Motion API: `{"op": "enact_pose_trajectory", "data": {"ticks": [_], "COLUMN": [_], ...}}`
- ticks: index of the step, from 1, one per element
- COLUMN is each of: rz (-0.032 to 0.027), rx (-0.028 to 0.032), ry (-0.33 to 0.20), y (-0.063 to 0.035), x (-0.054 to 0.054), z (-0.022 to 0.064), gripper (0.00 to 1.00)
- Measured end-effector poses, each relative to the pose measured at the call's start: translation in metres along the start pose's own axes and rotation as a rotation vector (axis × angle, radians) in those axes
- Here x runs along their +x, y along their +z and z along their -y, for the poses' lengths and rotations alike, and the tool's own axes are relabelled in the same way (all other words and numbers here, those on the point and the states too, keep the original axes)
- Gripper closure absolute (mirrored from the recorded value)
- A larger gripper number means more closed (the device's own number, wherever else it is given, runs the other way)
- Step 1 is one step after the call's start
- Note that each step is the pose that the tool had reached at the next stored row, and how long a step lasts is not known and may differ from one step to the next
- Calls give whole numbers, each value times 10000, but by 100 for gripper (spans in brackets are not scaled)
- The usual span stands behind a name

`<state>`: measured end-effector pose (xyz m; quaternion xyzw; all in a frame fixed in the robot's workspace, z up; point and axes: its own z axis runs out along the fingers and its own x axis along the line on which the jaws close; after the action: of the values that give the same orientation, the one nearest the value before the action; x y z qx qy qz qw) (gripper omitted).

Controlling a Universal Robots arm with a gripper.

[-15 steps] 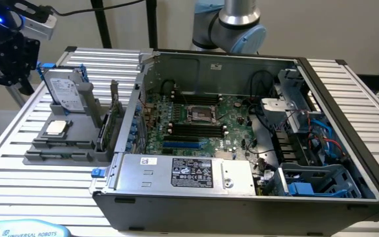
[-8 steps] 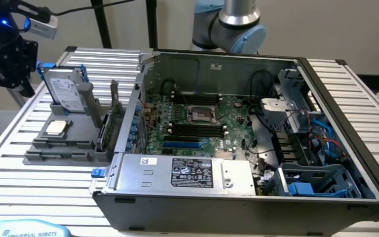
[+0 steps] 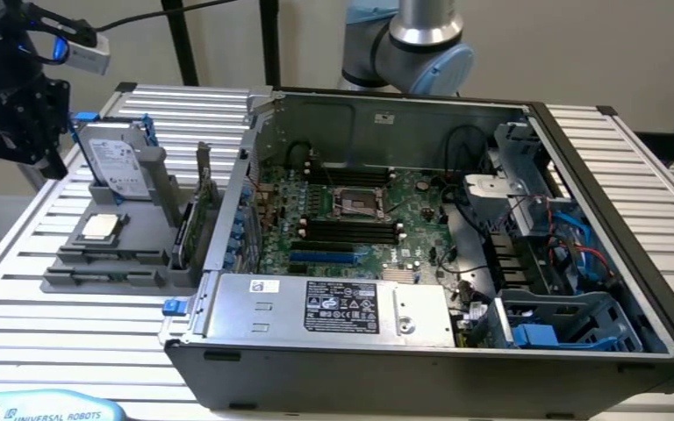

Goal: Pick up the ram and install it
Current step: 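Pick up the ram and move it above insertion slot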

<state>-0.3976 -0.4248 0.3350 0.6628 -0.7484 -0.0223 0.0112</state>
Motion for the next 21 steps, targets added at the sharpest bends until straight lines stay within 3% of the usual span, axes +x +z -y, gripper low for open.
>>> {"op": "enact_pose_trajectory", "data": {"ticks": [9,10,12,14,15,21], "rz": [-3,-3,-5,-8,-8,-13], "rx": [-1,-1,-2,-4,-3,-5], "ry": [-41,-52,-77,-107,-123,-246], "y": [111,128,163,198,216,321], "x": [123,133,152,170,178,216], "z": [98,106,120,136,144,201], "gripper": [89,88,76,76,69,69]}}
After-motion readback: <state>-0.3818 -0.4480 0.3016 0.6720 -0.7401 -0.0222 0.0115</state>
